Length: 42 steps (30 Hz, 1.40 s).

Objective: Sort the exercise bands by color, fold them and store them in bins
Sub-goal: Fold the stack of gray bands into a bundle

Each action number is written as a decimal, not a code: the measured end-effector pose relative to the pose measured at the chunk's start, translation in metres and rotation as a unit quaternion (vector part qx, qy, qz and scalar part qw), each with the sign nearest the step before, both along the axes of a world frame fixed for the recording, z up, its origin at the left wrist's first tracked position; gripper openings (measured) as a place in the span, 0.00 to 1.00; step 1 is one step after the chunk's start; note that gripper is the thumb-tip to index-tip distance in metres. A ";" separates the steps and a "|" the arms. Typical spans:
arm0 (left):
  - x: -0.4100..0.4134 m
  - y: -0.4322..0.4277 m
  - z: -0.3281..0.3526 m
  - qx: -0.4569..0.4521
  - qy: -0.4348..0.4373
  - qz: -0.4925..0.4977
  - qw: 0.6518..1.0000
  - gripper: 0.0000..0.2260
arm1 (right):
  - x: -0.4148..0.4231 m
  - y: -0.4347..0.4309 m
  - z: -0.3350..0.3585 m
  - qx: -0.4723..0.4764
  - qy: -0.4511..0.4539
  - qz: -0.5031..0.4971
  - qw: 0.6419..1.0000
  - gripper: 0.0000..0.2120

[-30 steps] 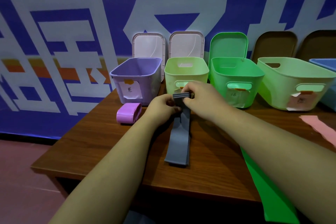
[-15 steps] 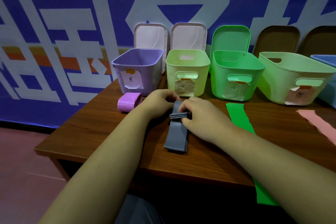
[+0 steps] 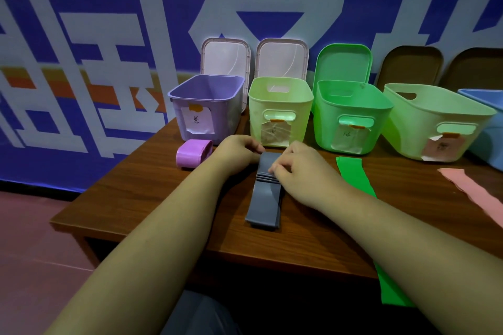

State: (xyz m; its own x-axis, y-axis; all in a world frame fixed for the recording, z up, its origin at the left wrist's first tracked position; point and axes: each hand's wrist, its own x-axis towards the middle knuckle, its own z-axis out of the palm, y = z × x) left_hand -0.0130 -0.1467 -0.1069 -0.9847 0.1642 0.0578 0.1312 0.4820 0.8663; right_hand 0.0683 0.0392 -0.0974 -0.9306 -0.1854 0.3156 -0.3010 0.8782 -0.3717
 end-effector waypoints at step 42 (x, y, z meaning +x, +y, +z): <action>-0.009 -0.003 0.003 0.008 0.078 -0.069 0.995 0.16 | -0.041 -0.010 0.032 0.000 -0.005 0.020 1.000 0.18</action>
State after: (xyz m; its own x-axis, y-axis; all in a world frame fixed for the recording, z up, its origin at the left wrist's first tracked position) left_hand -0.0220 -0.1500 -0.1044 -0.9317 0.2959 0.2108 0.3281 0.4364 0.8378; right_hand 0.0269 0.0293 -0.0652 -0.9251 -0.2229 0.3073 -0.3330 0.8651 -0.3750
